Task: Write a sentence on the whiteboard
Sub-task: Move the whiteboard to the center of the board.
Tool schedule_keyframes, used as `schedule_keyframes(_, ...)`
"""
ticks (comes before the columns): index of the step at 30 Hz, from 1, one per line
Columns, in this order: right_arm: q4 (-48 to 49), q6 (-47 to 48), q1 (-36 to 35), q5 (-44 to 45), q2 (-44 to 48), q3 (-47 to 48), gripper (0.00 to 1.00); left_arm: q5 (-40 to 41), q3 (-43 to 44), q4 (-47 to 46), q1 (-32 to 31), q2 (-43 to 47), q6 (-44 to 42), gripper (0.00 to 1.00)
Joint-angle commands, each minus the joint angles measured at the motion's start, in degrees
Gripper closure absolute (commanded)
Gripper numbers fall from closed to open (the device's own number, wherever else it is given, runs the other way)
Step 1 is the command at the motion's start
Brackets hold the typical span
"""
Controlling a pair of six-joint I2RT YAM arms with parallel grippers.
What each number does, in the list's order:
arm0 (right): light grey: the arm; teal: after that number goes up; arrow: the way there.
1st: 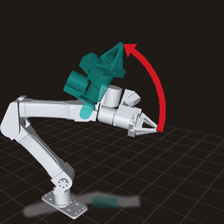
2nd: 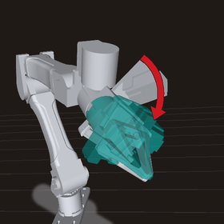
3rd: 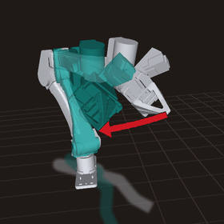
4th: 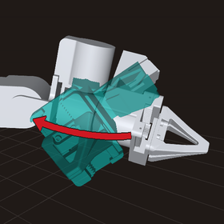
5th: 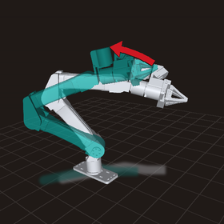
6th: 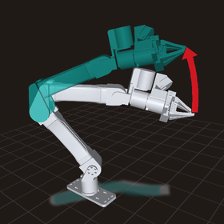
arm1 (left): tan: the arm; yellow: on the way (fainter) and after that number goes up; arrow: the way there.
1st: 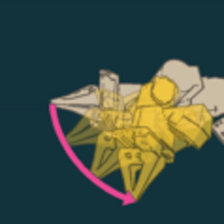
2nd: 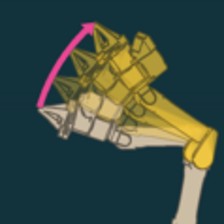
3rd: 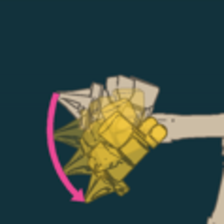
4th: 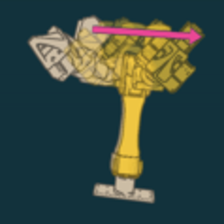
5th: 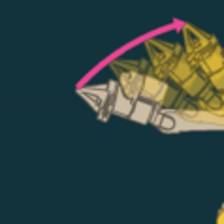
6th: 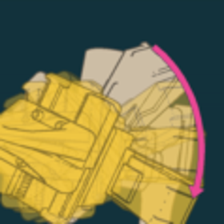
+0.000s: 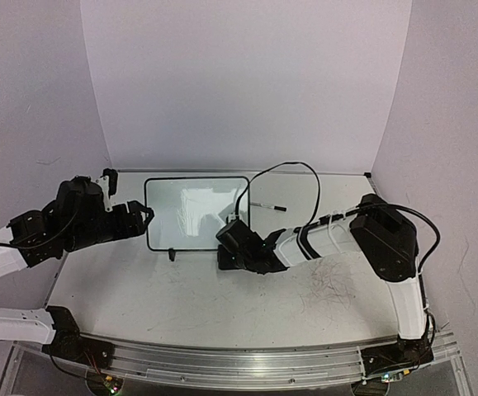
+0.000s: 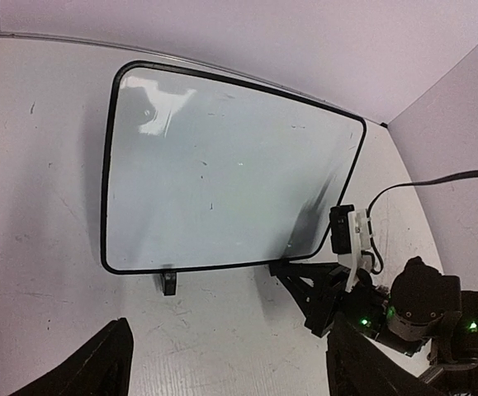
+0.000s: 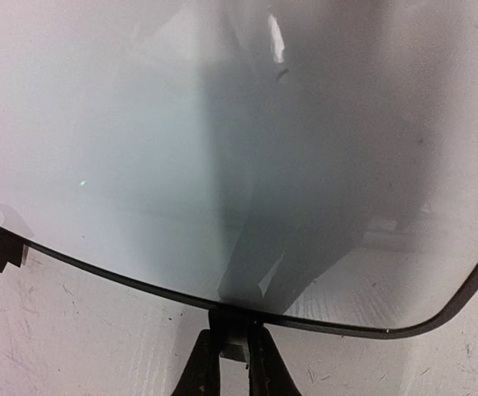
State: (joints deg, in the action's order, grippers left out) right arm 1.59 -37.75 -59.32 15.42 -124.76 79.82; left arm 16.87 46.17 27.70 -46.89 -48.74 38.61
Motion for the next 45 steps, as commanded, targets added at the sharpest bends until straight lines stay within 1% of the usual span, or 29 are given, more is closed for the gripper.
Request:
schedule_keyframes(1,2.1,-0.3,-0.1,2.5,3.7,-4.5,0.98,2.3,1.4,0.8,0.0,2.3,0.0,0.18)
schedule_keyframes(3,4.2,0.3,-0.1,2.2,5.9,-7.8,1.0,2.5,1.3,0.8,0.0,2.7,0.0,0.18)
schedule_keyframes(10,6.9,-1.2,0.3,4.5,13.5,-19.1,1.0,3.2,2.5,1.0,0.0,3.1,-0.8,0.18)
schedule_keyframes(17,8.4,-5.9,1.5,7.3,23.8,-34.8,1.0,3.4,2.9,1.0,0.0,2.9,-1.1,0.17)
schedule_keyframes(22,8.5,-9.5,2.4,8.9,30.0,-43.4,1.0,3.9,3.1,1.0,0.0,2.5,-1.5,0.17)
schedule_keyframes(27,8.6,-12.9,2.5,10.1,33.9,-48.0,1.0,3.5,3.4,1.0,0.0,1.7,-1.6,0.16)
schedule_keyframes(32,8.6,-11.9,2.5,10.7,34.1,-47.4,0.99,2.8,3.3,1.0,0.0,0.9,-1.4,0.16)
schedule_keyframes(33,8.6,-11.3,2.5,10.7,33.9,-47.0,0.97,2.7,3.3,1.0,0.0,0.8,-1.3,0.16)
schedule_keyframes(35,8.6,-10.5,2.5,10.7,33.4,-46.7,0.84,2.6,3.1,1.0,0.0,0.8,-1.1,0.16)
schedule_keyframes(37,8.7,-9.8,2.5,10.5,33.9,-47.1,0.69,2.6,2.7,1.0,0.0,1.3,-0.8,0.16)
schedule_keyframes(39,8.7,-7.9,2.5,9.6,35.0,-47.2,0.57,2.5,2.1,1.0,0.0,1.4,-0.6,0.16)
schedule_keyframes(41,7.8,-6.2,2.1,8.2,37.4,-47.0,0.47,2.4,1.5,1.0,0.0,1.3,-0.5,0.16)
schedule_keyframes(43,5.2,-4.7,0.5,6.6,41.0,-46.6,0.32,2.2,1.2,1.0,0.0,0.9,-0.4,0.15)
schedule_keyframes(45,2.1,-3.6,-0.6,4.4,44.8,-46.1,0.26,2.3,0.9,0.8,0.0,0.9,-0.1,0.15)
